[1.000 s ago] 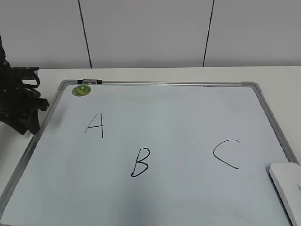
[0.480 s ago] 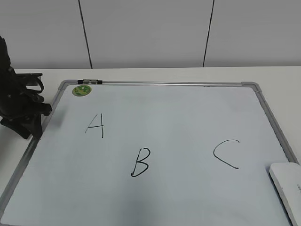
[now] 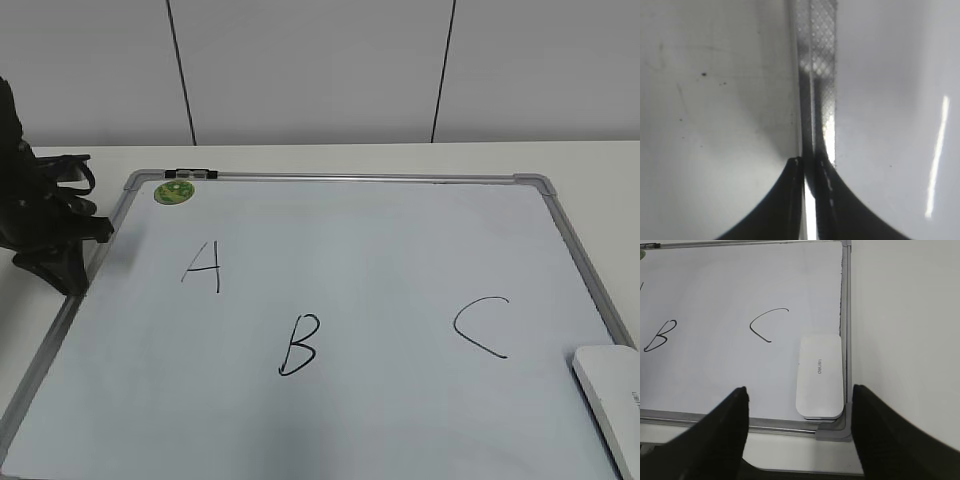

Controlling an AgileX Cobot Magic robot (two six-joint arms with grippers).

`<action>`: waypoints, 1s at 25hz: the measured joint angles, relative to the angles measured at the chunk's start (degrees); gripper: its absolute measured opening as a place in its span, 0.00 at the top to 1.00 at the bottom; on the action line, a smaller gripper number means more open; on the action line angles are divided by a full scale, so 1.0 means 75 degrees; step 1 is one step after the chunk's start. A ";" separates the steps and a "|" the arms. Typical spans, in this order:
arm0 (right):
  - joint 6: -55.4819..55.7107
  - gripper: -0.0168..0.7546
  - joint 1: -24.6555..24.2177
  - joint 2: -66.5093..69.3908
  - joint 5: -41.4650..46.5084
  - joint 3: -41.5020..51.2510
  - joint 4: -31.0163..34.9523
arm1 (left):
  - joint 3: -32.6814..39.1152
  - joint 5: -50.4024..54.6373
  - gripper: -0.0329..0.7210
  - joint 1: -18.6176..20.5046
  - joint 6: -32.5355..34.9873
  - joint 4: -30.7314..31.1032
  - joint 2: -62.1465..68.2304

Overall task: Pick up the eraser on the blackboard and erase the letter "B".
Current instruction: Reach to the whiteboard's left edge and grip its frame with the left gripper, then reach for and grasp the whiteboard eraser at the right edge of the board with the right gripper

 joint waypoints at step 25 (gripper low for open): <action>0.0000 0.36 0.0000 0.0000 0.0000 0.0000 0.0000 | 0.0000 0.0064 0.92 0.0000 0.0000 -0.0032 0.0000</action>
